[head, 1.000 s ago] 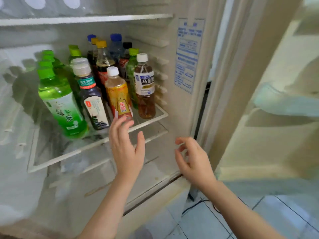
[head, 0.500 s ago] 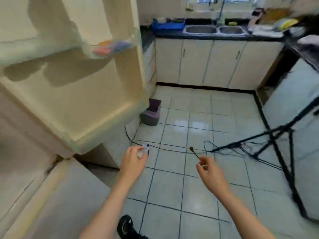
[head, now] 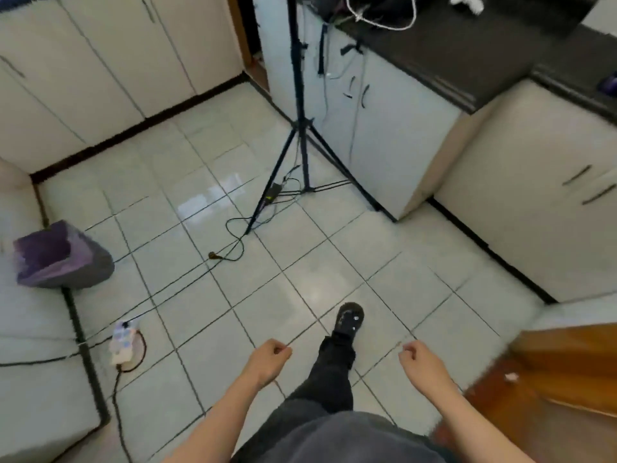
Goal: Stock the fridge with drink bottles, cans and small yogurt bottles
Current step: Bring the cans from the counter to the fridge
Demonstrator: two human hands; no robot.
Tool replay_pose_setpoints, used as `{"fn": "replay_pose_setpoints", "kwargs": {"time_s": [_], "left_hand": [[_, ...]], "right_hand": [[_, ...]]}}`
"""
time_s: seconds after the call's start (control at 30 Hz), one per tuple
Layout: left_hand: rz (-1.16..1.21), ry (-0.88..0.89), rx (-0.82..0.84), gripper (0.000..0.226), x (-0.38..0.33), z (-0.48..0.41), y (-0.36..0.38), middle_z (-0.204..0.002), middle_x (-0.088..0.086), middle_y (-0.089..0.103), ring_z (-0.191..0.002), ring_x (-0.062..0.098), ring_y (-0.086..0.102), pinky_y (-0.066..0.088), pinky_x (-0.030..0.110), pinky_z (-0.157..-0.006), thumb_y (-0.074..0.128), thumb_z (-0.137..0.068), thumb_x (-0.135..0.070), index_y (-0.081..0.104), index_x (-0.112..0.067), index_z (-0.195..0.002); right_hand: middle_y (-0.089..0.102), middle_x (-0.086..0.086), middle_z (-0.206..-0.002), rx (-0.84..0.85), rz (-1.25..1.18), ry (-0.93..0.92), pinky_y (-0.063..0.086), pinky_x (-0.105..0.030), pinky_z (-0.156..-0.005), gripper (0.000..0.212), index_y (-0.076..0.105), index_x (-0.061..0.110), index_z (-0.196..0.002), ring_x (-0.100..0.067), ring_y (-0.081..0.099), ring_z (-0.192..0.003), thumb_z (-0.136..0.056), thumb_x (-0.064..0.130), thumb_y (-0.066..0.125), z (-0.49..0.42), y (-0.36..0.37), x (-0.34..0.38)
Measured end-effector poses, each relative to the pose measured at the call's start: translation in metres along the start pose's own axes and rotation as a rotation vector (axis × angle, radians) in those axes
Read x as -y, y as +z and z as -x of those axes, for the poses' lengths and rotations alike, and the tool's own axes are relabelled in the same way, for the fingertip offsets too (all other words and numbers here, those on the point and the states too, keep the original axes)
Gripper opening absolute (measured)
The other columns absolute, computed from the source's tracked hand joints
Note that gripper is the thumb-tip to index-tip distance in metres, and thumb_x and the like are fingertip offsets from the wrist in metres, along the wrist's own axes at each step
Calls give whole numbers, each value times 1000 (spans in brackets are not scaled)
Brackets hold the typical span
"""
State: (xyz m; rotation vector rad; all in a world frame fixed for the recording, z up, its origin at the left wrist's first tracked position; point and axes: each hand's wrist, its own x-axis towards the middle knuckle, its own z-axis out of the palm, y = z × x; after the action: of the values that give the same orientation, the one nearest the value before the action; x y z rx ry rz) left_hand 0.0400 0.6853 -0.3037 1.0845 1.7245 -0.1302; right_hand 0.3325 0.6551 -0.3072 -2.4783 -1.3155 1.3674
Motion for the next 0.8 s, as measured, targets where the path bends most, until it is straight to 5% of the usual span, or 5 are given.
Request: {"fn": "replay_pose_setpoints", "kwargs": {"time_s": [0.17,0.4,0.8], "left_hand": [[-103,47,184,22,-114,-71,15,-95,8,59,-86,21,54,39,30,-70,46,-97,-30,56,-11,-92],[-549,278,294,35,-284,-154,28,-121,11,60,-110,25,57,43,31,-95,48,-97,-32,57,-7,-120],[-676,303,316,23,-479,-209,121,-109,12,62,-104,29,59,47,35,-94,49,-97,-27,59,-7,-104]], "right_hand": [[58,-4,-125,-2,-104,261,45,-30,-95,33,50,17,-126,-20,56,-112,-97,31,43,-20,-61,-56],[60,-3,-123,-223,-427,485,45,-32,-96,28,53,19,-123,-19,56,-111,-98,29,45,-37,-140,-87],[60,-3,-123,-182,-536,647,43,-33,-97,24,53,21,-118,-21,56,-111,-97,30,46,-139,-253,-173]]}}
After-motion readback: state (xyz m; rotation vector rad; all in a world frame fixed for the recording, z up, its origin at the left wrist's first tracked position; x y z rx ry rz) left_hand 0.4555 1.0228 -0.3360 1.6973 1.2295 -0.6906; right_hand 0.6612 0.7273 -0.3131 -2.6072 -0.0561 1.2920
